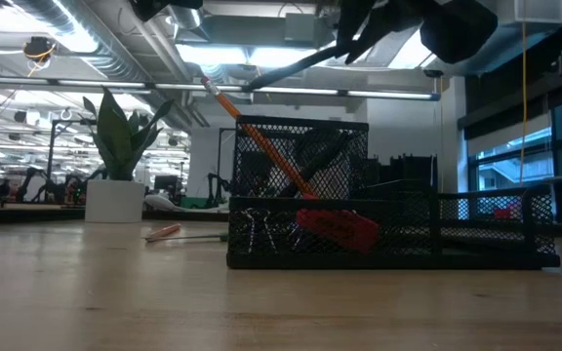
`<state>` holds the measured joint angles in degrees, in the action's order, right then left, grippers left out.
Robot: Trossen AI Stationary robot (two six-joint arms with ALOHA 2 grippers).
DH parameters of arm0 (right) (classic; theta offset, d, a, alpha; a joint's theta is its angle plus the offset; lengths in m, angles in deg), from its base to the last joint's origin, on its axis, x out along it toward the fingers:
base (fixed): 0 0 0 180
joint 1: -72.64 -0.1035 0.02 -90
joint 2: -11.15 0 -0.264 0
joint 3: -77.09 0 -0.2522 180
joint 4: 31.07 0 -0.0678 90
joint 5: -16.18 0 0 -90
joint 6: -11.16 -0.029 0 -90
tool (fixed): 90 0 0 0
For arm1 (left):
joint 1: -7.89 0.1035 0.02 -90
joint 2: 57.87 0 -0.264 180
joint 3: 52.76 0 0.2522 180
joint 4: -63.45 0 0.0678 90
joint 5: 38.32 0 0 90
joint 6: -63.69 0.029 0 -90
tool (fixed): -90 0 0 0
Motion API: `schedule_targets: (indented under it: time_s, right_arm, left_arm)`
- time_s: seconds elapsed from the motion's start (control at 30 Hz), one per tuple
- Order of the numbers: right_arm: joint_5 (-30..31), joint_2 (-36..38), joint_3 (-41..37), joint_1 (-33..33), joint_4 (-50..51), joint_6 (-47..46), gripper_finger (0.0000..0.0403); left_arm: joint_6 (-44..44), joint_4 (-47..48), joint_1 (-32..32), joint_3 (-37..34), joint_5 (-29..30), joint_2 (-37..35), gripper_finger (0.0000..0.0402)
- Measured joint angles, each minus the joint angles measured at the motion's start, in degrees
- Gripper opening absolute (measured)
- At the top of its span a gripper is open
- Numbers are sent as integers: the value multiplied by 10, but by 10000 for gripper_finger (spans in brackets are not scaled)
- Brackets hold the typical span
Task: Pick and place office supplies into organizer
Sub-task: Put the left black pen into the desk organizer
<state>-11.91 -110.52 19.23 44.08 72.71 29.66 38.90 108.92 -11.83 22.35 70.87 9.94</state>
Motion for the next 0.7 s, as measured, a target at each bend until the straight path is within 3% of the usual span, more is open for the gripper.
schedule_targets:
  time_s: [0.7]
  right_arm:
    - [-16, -42, 0, -12, 0, 103, 55]
  left_arm:
    - [-1, -2, 0, 0, 43, 0, 152]
